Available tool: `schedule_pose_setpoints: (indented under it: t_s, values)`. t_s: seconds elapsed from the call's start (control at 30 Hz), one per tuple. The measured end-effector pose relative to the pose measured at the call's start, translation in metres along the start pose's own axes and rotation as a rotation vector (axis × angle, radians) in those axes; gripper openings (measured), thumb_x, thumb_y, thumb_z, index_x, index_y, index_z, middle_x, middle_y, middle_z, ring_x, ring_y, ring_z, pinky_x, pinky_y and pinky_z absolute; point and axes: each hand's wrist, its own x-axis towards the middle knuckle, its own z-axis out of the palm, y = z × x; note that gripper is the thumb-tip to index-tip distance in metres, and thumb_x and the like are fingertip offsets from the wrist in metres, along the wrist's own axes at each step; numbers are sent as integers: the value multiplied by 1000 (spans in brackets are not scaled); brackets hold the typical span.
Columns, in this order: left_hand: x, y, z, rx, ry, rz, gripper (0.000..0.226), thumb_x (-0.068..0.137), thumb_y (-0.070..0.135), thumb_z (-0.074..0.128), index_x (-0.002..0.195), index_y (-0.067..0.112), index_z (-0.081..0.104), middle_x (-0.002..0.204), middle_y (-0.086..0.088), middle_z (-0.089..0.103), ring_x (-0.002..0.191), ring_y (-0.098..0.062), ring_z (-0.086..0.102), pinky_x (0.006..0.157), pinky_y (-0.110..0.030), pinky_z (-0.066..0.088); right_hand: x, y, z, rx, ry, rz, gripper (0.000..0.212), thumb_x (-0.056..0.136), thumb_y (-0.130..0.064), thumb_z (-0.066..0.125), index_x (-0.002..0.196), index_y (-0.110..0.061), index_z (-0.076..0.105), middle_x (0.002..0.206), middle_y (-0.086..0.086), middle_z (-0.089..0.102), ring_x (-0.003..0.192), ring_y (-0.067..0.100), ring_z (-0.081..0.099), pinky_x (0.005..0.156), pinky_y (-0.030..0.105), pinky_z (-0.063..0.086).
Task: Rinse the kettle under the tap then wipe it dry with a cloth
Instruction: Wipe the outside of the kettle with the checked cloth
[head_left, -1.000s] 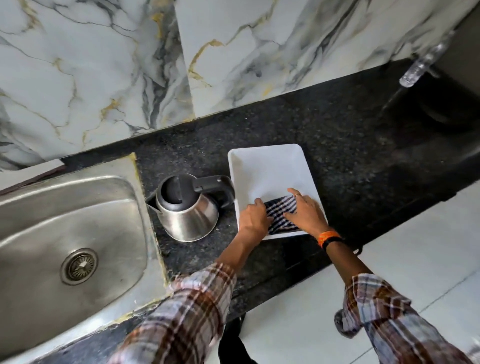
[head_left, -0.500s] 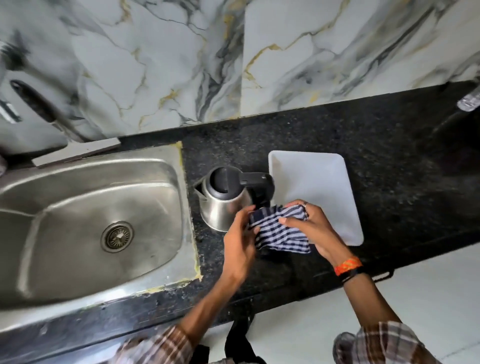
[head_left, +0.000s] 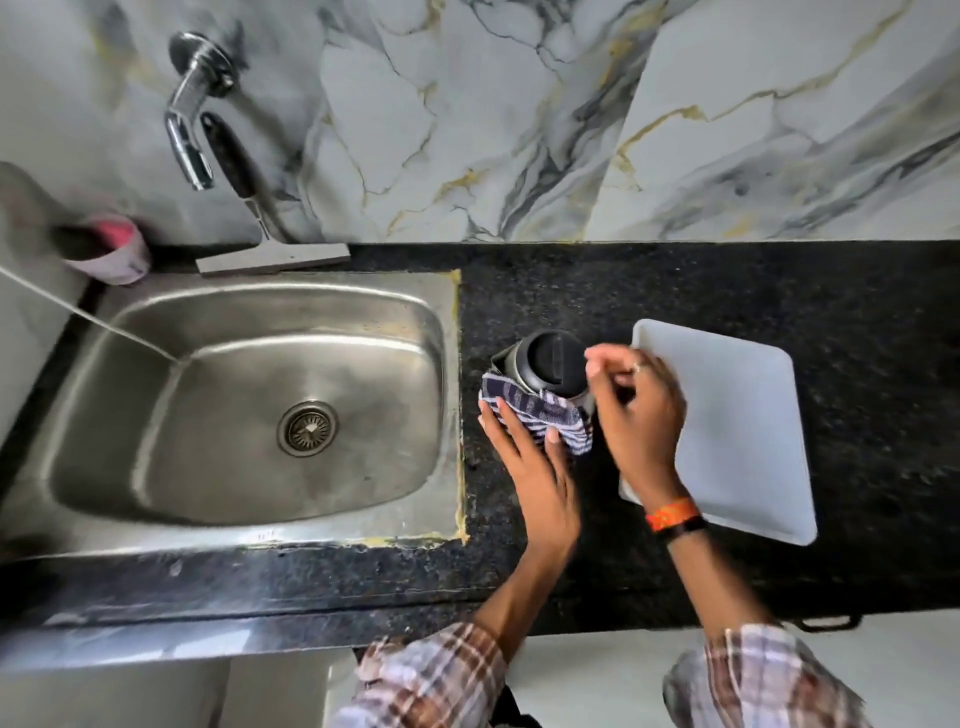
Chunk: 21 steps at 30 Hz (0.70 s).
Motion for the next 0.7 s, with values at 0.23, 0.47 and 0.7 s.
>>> schedule_pose_setpoints:
  t_s: [0.23,0.47,0.7]
  values:
    - [-13,-42,20,106,31,-105,76,103,4,44,160,-4,-5,171,-18,-16,162,-30,-3,132,-42,11,47,28,16,-327,-249,-23,32,110,-31,50,125,-24,77,121,2,78,115,27,69,95,38,46]
    - [2,-27,22,65,56,55,81,105,49,37,164,15,-7,171,-2,-24,161,-23,-17,130,-30,-6,48,36,20,-347,-192,-60,32,109,-31,50,122,-24,79,117,0,78,106,26,71,84,36,50]
    - [11,-59,6,63,-31,4,95,96,71,30,162,13,-6,172,-7,-17,159,-7,-16,132,-32,-2,49,41,23,-400,-133,-147,36,104,-35,49,113,-21,81,105,1,80,88,28,73,66,30,43]
